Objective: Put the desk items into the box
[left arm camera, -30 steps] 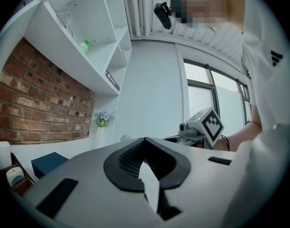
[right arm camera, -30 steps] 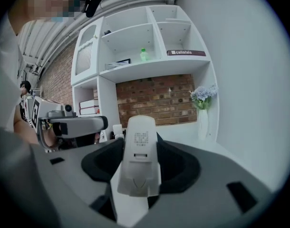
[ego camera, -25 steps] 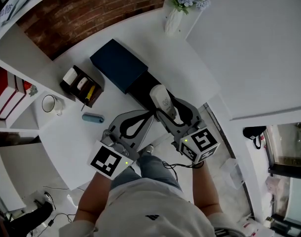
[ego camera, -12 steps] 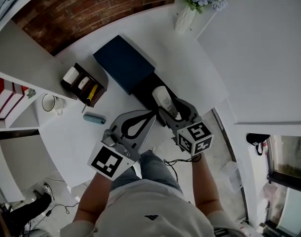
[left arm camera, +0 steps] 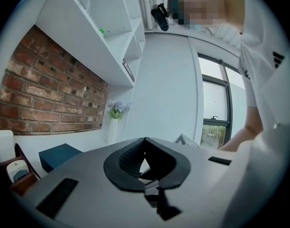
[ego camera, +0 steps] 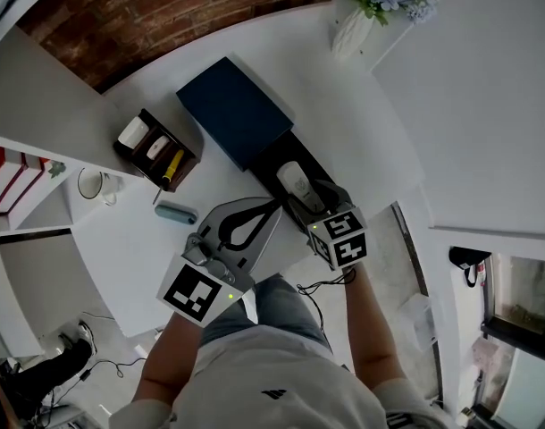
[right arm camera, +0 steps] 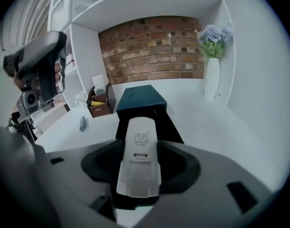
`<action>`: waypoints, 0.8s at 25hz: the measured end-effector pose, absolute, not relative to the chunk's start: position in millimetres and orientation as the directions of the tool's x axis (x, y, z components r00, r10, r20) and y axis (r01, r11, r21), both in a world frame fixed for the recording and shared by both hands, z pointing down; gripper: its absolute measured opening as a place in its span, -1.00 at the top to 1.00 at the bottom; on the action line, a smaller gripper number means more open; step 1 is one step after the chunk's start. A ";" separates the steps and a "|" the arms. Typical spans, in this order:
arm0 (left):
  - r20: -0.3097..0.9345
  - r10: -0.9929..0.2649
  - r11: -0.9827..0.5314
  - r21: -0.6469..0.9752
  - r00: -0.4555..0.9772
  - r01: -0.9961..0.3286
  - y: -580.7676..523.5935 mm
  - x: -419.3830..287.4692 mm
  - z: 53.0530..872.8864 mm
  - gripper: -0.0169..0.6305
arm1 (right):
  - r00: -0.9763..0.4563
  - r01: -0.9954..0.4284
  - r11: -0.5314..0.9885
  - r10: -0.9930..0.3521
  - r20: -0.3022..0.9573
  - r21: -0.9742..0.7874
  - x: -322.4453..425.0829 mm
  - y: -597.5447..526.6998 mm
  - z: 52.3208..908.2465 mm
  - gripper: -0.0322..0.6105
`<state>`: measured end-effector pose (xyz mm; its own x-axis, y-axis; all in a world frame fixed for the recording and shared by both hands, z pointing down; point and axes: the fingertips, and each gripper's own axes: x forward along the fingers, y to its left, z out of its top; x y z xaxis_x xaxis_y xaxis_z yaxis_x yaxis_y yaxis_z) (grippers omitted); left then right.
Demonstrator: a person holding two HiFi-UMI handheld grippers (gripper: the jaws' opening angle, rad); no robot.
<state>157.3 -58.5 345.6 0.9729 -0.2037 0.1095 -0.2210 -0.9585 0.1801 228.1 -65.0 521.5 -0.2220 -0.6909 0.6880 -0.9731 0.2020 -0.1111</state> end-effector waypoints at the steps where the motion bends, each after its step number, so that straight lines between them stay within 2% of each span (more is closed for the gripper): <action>1: 0.109 -0.207 -0.958 0.179 0.972 -0.224 -60.0 156.0 346.2 0.91 | -0.215 -0.973 0.207 -0.673 0.707 -0.098 226.6 -65.3 526.0 0.17; 9: 0.119 -0.231 -0.950 0.186 0.966 -0.250 -69.2 146.0 349.3 0.91 | -0.150 -0.973 0.228 -0.570 0.808 -0.019 223.6 -63.9 551.0 0.16; 20: 0.108 -0.237 -0.950 0.181 0.966 -0.253 -71.6 140.8 347.7 0.91 | -0.145 -0.977 0.211 -0.562 0.814 -0.028 224.9 -62.0 553.4 0.16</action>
